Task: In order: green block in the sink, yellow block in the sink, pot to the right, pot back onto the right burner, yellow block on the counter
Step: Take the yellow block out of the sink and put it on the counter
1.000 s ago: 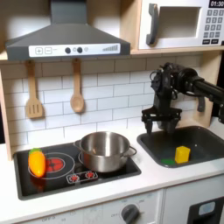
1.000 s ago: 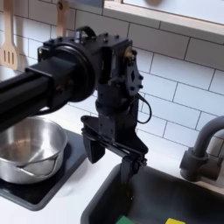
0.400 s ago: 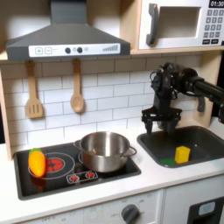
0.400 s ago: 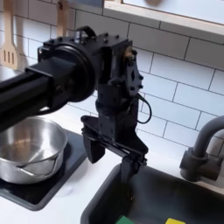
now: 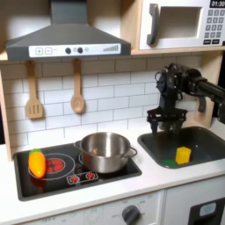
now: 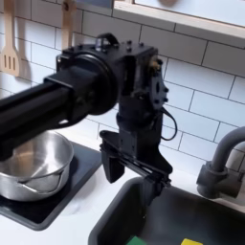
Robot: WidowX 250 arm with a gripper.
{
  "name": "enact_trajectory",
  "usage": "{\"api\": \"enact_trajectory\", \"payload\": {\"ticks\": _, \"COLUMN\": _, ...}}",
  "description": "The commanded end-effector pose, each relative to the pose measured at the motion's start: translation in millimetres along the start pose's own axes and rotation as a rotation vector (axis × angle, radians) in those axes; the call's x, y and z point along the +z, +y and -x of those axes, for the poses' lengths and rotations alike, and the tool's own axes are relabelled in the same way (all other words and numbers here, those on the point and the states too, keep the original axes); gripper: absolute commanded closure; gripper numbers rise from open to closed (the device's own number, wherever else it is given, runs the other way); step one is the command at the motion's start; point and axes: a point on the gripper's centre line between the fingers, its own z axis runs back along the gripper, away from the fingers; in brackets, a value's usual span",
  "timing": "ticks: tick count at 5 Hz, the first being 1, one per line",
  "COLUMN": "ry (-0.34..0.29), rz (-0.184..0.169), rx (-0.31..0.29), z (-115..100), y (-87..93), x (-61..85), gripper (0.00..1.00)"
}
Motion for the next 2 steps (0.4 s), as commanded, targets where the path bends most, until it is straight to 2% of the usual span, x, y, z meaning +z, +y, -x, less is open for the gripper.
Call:
{"api": "enact_trajectory", "payload": {"ticks": 1, "ry": 0.017, "rz": 0.003, "rx": -0.037, "z": -14.1, "y": -21.1, "x": -19.9, "gripper": 0.0}}
{"api": "enact_trajectory", "payload": {"ticks": 2, "ry": 0.019, "rz": 0.023, "rx": -0.059, "z": -22.7, "y": -36.5, "x": -29.0, "gripper": 0.0}}
